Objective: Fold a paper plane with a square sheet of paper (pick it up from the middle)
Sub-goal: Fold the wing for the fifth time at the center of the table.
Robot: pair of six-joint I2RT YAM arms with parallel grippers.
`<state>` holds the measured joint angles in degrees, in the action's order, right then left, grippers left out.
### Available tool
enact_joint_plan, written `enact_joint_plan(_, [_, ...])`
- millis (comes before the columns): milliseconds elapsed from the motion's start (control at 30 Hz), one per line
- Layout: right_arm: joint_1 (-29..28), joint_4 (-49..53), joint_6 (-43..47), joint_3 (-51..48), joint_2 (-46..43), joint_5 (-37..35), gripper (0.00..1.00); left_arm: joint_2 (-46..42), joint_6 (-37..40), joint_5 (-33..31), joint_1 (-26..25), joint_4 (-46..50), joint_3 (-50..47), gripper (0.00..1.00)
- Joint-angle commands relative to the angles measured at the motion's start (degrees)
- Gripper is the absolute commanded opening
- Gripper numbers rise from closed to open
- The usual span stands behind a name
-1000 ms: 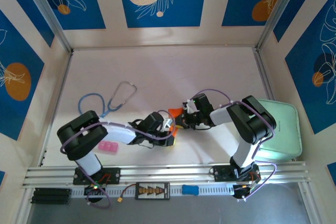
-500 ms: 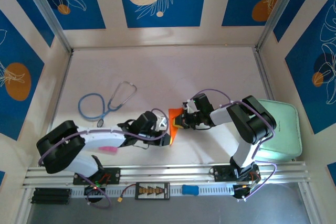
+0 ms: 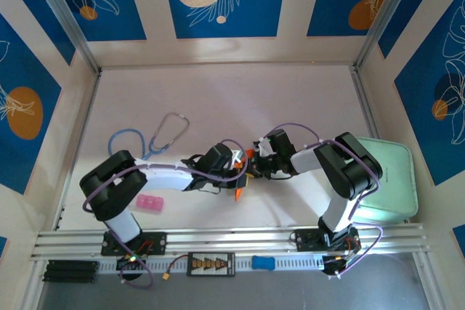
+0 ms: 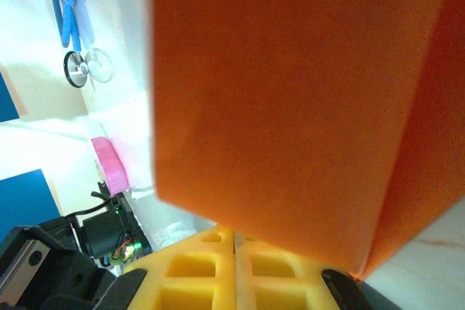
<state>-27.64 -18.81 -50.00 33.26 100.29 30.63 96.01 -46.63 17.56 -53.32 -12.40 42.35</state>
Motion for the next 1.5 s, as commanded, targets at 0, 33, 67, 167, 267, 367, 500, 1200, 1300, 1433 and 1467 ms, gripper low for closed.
enact_joint_plan(0, [0.9, 8.3, -1.0, -2.8, 2.5, -8.8, 0.02, 2.6, 1.2, -1.4, 0.3, 1.1, 0.3, 0.0])
enact_joint_plan(33, [0.9, 8.3, -1.0, -2.8, 2.6, -8.9, 0.02, 3.3, 0.8, -0.6, 0.3, 0.3, -0.4, 0.0])
enact_joint_plan(67, [0.9, 8.2, -1.0, -2.8, 2.7, -8.9, 0.02, 4.0, 0.6, 0.2, 0.3, 0.0, -0.8, 0.0])
enact_joint_plan(167, [0.9, 8.0, -1.0, -2.8, 3.0, -8.8, 0.02, 5.8, 0.4, 3.0, 0.0, 0.3, -1.8, 0.0])
enact_joint_plan(267, [0.9, 8.1, -0.9, -2.9, 3.0, -8.8, 0.02, 5.5, 3.3, 1.5, -1.4, 8.5, -1.8, 0.0])
enact_joint_plan(367, [0.9, 8.3, -0.9, -2.9, 2.9, -9.2, 0.02, 3.4, 4.1, 2.4, -2.3, 9.3, -4.9, 0.0])
enact_joint_plan(500, [0.9, 8.4, -1.0, -3.1, 2.8, -9.4, 0.02, 0.6, 5.8, 2.3, -3.2, 13.7, -6.3, 0.0])
enact_joint_plan(1200, [-1.3, 6.1, -8.6, -4.6, 0.4, -10.2, 0.01, -13.7, 2.5, -4.7, -3.3, 11.7, -5.6, 0.0])
enact_joint_plan(1300, [-2.1, 5.0, -11.1, -5.4, -0.7, -10.8, 0.01, -11.4, 0.9, -4.5, -1.4, 8.0, -3.9, 0.0])
enact_joint_plan(1433, [-2.4, 5.1, -12.6, -5.9, -1.9, -12.0, 0.02, -8.1, 1.2, -4.8, 0.2, 6.7, -0.8, 0.0])
enact_joint_plan(1467, [-2.4, 5.1, -12.8, -5.9, -1.9, -12.1, 0.02, -7.1, 1.5, -5.0, 0.4, 7.1, 0.1, 0.0])
